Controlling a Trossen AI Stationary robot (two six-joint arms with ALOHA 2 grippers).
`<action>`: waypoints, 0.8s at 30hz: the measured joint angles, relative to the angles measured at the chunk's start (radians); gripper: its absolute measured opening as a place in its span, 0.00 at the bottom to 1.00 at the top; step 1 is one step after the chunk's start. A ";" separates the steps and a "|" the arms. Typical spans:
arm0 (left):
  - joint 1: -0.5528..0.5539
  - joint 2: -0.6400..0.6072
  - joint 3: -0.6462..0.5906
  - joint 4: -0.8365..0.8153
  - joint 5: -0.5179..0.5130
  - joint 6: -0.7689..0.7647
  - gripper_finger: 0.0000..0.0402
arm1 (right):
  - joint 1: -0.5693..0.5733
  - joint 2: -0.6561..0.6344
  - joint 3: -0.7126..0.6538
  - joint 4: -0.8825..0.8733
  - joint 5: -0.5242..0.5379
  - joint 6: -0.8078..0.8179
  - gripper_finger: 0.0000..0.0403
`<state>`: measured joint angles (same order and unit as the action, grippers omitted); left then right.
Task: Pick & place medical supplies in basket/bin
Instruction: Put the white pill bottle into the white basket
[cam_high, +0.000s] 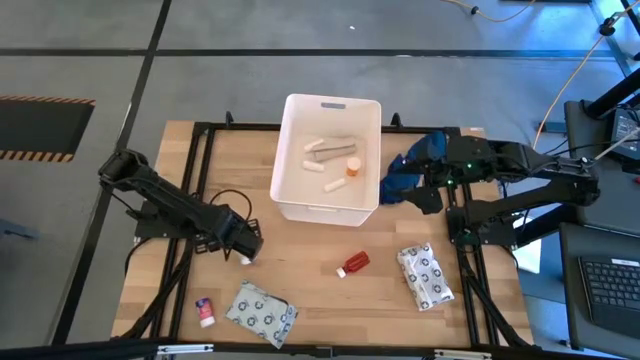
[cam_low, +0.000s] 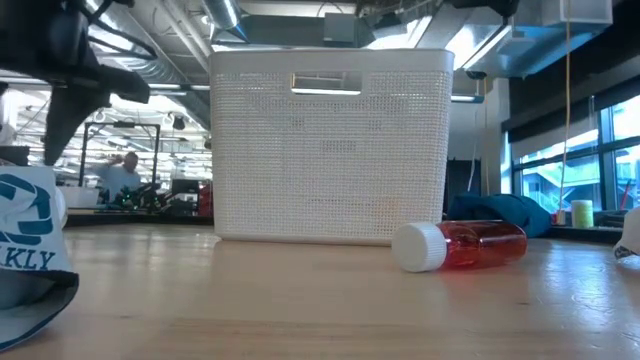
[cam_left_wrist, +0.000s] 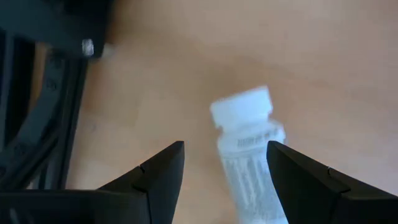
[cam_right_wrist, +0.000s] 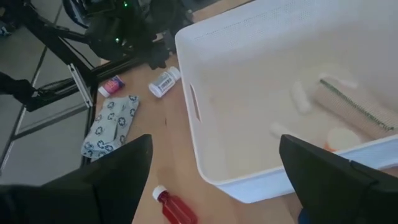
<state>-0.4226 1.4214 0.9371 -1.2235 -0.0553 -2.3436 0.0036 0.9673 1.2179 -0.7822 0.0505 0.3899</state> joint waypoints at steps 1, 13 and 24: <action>0.001 0.005 0.000 -0.005 -0.029 0.000 0.55 | 0.000 0.000 0.000 0.000 0.000 -0.003 0.87; 0.026 0.006 0.000 0.015 -0.192 0.167 0.55 | 0.000 0.000 0.000 -0.010 0.000 -0.006 0.87; 0.024 0.006 0.000 0.008 -0.064 0.142 0.61 | 0.000 0.000 0.000 -0.010 0.000 -0.010 0.87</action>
<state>-0.3985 1.4277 0.9371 -1.2154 -0.1192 -2.2018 0.0032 0.9676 1.2179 -0.7918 0.0505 0.3802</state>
